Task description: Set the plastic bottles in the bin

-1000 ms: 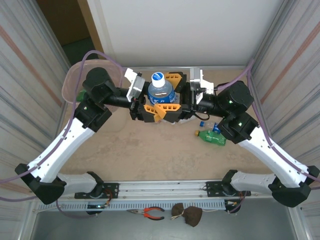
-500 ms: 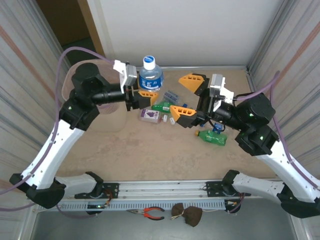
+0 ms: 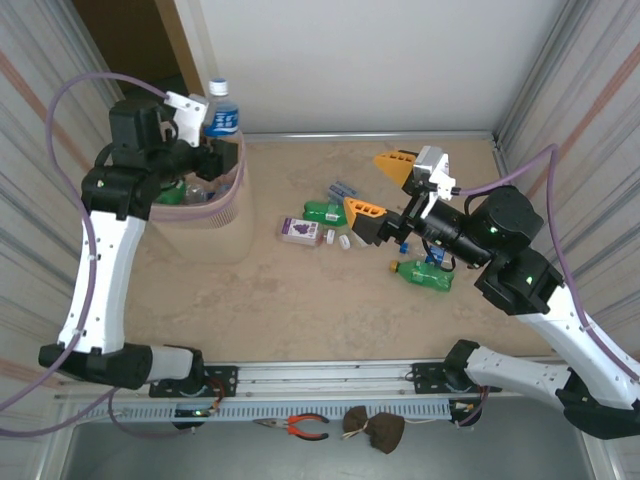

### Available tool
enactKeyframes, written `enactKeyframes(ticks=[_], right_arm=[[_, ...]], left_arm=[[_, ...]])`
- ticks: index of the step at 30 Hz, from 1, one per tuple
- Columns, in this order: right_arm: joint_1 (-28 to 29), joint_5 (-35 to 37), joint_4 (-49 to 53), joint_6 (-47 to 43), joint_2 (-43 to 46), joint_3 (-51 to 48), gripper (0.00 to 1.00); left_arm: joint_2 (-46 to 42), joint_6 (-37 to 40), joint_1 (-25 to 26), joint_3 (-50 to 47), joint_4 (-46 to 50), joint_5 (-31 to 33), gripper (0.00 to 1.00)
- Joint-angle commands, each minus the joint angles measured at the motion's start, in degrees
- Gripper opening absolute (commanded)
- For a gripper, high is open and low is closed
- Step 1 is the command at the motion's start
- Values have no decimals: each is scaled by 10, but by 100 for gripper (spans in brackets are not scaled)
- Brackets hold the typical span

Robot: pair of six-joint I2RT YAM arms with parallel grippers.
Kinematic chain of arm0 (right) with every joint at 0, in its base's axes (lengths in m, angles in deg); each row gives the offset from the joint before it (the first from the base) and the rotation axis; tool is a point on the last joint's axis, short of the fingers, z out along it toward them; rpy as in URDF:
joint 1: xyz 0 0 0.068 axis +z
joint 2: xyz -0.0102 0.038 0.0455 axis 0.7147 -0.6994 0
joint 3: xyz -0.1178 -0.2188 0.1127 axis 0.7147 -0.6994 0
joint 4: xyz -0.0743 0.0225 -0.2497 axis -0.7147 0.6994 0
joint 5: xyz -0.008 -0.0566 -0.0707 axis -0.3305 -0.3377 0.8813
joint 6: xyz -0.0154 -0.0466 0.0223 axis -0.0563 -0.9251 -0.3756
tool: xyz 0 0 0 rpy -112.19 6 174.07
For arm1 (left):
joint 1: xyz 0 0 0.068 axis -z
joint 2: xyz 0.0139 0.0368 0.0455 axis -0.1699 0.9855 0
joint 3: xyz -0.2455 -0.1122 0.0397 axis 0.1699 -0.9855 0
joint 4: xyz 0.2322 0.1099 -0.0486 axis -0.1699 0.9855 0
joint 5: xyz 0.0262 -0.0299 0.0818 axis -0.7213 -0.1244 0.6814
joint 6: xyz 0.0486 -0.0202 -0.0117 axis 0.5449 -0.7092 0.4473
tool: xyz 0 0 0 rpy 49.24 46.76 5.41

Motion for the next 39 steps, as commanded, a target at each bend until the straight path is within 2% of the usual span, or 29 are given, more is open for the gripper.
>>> enactKeyframes(ticks=[1, 6, 14, 24, 30, 39], right_arm=[[3, 19, 11, -11, 6, -8, 89], [3, 18, 11, -8, 4, -7, 89], [3, 15, 9, -6, -4, -4, 89], [3, 12, 7, -4, -13, -6, 89], [3, 10, 6, -2, -16, -6, 89], [3, 5, 1, 0, -14, -8, 89]], left_arm=[[11, 10, -33, 21, 85, 45, 51], [62, 43, -63, 48, 156, 115, 52], [151, 84, -72, 83, 239, 214, 52], [220, 90, -91, 83, 262, 326, 55], [262, 88, -104, 70, 270, 330, 58], [305, 77, -109, 27, 271, 256, 64]])
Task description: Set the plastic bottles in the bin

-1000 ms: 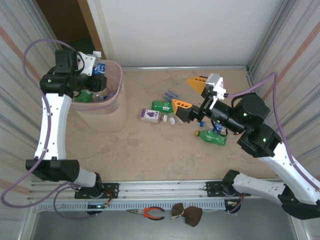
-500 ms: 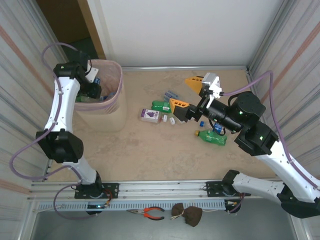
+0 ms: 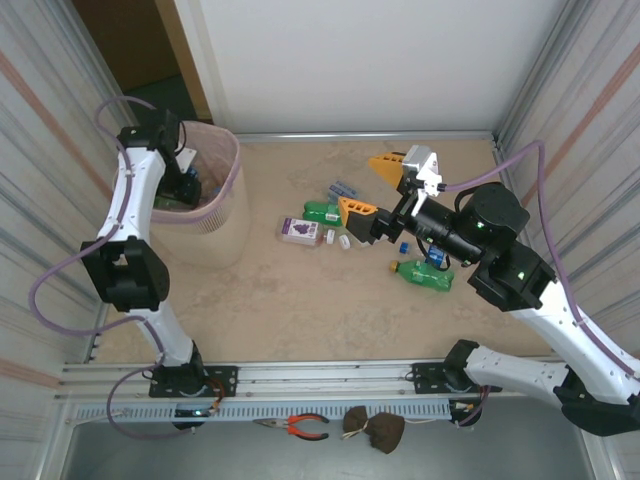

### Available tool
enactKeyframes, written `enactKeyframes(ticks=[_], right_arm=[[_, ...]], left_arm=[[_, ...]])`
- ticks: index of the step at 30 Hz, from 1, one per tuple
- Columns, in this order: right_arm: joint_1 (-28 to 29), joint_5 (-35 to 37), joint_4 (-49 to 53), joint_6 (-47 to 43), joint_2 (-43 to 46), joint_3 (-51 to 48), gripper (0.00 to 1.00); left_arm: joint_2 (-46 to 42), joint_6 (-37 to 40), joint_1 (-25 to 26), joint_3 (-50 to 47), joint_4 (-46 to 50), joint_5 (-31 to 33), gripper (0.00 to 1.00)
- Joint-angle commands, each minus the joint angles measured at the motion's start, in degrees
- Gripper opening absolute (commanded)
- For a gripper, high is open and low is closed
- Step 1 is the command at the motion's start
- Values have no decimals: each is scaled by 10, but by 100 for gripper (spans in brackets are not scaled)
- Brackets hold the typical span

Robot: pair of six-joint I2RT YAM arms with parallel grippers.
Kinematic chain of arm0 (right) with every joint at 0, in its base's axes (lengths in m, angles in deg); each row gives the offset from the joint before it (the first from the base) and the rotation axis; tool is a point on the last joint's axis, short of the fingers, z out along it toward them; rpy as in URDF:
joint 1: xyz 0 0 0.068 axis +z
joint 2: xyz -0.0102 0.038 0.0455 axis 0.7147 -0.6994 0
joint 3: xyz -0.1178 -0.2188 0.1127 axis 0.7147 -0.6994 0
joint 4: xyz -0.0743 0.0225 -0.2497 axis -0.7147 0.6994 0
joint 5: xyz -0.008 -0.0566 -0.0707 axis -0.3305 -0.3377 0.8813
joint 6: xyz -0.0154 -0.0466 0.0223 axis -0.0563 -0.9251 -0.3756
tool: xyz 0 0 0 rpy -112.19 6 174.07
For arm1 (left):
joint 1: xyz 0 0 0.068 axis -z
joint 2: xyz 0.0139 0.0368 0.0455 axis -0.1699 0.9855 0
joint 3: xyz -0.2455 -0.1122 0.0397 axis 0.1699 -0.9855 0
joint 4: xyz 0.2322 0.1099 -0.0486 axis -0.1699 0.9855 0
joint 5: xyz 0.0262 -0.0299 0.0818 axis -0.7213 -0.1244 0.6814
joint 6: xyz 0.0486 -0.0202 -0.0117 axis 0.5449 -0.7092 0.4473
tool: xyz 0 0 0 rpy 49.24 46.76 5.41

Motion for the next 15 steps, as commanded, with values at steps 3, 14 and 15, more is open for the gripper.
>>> enactKeyframes(ticks=[3, 14, 15], right_arm=[[3, -3, -12, 0, 6, -7, 89], [3, 14, -1, 3, 17, -11, 89], [3, 16, 1, 3, 18, -10, 89]], left_arm=[[28, -5, -9, -41, 8, -62, 68], [-42, -16, -8, 7, -17, -128, 84], [-48, -19, -8, 13, -17, -138, 84]])
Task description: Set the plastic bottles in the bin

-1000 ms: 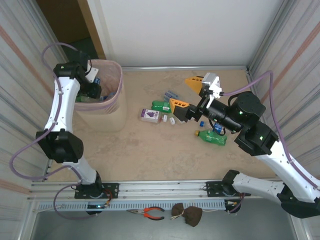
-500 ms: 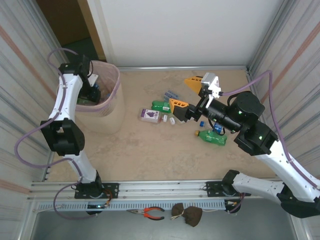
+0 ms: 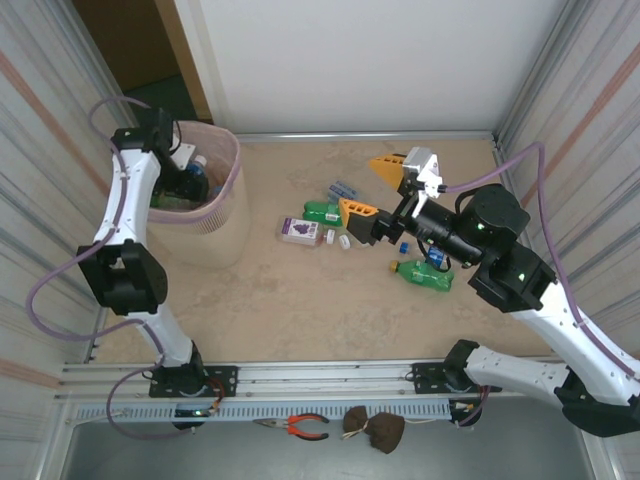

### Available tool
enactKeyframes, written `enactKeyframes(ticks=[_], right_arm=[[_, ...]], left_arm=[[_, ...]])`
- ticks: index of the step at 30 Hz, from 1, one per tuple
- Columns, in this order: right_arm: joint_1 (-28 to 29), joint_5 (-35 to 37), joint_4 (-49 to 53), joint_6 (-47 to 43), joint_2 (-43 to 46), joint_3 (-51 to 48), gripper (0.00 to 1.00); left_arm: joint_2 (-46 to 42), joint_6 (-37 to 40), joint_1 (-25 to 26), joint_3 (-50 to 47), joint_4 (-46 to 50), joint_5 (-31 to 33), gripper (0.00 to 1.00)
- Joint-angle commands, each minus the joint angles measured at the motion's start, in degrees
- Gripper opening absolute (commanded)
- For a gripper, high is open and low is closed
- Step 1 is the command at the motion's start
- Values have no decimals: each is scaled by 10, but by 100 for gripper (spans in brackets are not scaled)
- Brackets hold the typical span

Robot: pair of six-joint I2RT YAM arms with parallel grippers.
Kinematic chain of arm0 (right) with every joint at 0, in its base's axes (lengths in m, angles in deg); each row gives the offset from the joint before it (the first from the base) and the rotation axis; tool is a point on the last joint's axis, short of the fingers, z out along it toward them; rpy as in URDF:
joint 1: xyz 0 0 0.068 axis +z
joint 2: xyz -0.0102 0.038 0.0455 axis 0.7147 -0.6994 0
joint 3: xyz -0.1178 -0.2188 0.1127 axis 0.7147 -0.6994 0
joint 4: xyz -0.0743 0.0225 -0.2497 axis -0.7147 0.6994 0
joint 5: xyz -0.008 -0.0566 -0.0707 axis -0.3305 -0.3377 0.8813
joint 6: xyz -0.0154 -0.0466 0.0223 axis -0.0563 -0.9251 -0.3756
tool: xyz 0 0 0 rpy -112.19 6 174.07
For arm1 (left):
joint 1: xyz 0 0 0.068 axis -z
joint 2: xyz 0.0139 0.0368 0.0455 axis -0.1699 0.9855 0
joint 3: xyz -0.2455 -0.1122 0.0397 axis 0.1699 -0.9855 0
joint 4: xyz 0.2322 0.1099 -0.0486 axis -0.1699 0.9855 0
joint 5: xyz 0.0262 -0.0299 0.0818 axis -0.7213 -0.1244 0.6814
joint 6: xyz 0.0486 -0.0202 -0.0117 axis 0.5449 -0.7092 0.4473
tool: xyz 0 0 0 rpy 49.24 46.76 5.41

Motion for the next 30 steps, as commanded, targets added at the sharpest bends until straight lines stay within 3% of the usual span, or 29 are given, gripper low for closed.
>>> enactKeyframes(ticks=[1, 12, 20, 25, 27, 30], right_arm=[[3, 15, 2, 3, 12, -4, 89], [-25, 113, 79, 45, -2, 15, 88], [-203, 42, 172, 199, -15, 6, 85], [-292, 1, 218, 240, -24, -20, 85], [-316, -11, 237, 249, -29, -31, 85], [-344, -36, 246, 258, -29, -56, 84]], left_arm=[[-32, -12, 3, 25, 9, -70, 84], [-86, -40, 3, 64, -6, -117, 85], [-135, -64, 4, 80, -33, -194, 83], [-150, -77, 28, 78, -53, -239, 80], [-150, -76, 44, 78, -53, -226, 78], [-142, -71, 54, 73, -46, -159, 69]])
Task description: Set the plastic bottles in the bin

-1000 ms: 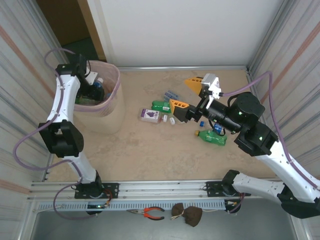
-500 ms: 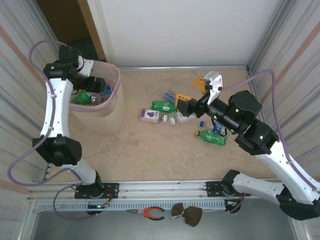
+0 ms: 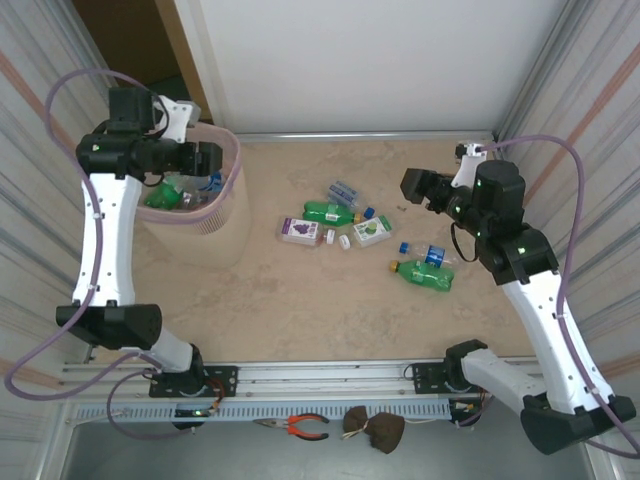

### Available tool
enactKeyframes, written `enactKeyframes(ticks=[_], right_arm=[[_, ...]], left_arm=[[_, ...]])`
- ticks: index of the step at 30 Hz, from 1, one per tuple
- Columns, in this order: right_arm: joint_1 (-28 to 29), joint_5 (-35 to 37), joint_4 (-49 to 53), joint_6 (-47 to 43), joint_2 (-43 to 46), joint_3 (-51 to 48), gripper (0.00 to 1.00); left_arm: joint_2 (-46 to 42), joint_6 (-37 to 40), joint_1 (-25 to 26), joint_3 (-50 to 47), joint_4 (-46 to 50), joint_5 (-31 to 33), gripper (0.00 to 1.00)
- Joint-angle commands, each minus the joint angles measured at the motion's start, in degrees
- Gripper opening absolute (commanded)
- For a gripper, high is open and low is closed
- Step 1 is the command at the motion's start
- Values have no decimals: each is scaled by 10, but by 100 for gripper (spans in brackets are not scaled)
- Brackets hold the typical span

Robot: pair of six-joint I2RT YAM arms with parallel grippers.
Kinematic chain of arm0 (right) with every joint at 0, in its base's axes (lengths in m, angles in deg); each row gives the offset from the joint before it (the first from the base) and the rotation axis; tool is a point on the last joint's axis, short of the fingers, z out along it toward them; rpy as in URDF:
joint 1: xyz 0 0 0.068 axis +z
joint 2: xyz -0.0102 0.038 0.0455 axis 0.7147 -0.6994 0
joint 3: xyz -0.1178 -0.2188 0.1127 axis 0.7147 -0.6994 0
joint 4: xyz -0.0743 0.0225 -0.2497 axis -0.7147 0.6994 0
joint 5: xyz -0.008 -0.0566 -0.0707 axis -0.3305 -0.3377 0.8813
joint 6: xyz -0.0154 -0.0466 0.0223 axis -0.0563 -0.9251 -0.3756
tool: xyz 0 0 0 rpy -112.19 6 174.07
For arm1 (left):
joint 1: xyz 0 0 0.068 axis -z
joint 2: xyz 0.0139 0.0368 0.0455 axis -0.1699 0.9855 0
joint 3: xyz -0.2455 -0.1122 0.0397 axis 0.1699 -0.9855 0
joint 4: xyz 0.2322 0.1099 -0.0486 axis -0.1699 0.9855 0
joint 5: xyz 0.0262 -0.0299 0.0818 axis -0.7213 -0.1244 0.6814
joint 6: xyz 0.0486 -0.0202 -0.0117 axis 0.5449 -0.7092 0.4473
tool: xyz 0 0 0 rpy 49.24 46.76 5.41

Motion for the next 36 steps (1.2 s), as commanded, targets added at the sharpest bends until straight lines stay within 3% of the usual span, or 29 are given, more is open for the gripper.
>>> enactKeyframes(ticks=[1, 4, 7, 10, 14, 24, 36], right_arm=[[-21, -40, 37, 33, -1, -24, 84], [-28, -44, 41, 35, 5, -36, 84], [-29, -44, 41, 36, 8, -40, 83], [-29, -47, 41, 36, 7, -37, 83], [-29, -51, 40, 37, 8, -36, 83], [-29, -51, 37, 42, 11, -36, 82], [-29, -49, 37, 41, 16, -40, 82]], left_arm=[[1, 2, 4, 4, 2, 65, 63], [7, 10, 0, -10, 6, 136, 53], [17, 16, -22, -32, 5, 158, 36], [19, 23, -45, -61, -10, 182, 29], [28, 27, -74, -79, -26, 182, 25], [105, 26, -79, -42, -49, 46, 16], [169, 30, -11, -21, -61, 68, 15]])
